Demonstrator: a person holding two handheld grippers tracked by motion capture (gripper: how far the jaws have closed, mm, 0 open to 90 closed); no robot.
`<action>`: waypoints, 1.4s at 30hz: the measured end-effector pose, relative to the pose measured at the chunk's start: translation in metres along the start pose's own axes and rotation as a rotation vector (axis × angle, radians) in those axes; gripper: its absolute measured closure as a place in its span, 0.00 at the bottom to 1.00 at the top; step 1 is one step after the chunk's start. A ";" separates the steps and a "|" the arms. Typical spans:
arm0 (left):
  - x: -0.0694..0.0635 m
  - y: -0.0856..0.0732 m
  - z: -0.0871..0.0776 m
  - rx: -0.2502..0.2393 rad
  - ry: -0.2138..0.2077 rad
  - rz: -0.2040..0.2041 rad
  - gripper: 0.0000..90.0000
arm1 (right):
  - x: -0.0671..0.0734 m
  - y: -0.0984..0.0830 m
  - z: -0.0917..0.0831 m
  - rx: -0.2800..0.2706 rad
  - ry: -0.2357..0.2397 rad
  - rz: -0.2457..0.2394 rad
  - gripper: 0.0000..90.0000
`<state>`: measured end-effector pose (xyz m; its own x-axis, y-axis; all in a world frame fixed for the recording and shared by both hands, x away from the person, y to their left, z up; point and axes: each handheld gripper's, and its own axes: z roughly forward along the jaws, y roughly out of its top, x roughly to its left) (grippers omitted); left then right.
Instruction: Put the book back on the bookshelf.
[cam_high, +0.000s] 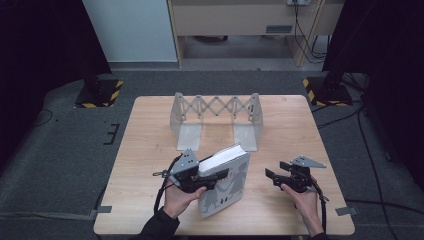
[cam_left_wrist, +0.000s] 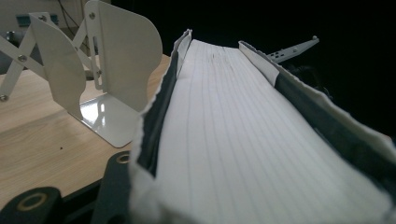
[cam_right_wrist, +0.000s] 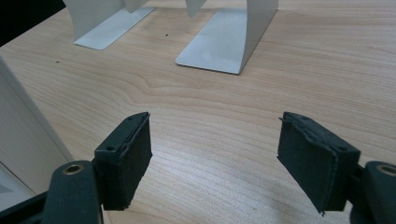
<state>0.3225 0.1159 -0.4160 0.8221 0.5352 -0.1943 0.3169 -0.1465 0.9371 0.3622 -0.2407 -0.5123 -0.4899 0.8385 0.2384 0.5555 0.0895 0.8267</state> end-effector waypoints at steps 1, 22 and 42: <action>0.001 0.000 -0.001 0.003 -0.004 0.001 0.52 | 0.000 0.000 -0.001 0.002 0.000 0.001 0.29; 0.003 0.008 -0.024 0.101 0.046 0.036 0.48 | 0.000 -0.001 0.000 0.005 0.002 0.007 0.28; 0.006 0.010 -0.019 0.089 0.056 -0.043 0.53 | -0.001 0.000 0.001 0.005 0.000 0.005 0.28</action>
<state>0.3219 0.1334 -0.4019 0.7798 0.5878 -0.2151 0.3943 -0.1943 0.8982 0.3631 -0.2413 -0.5133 -0.4873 0.8387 0.2431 0.5618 0.0880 0.8226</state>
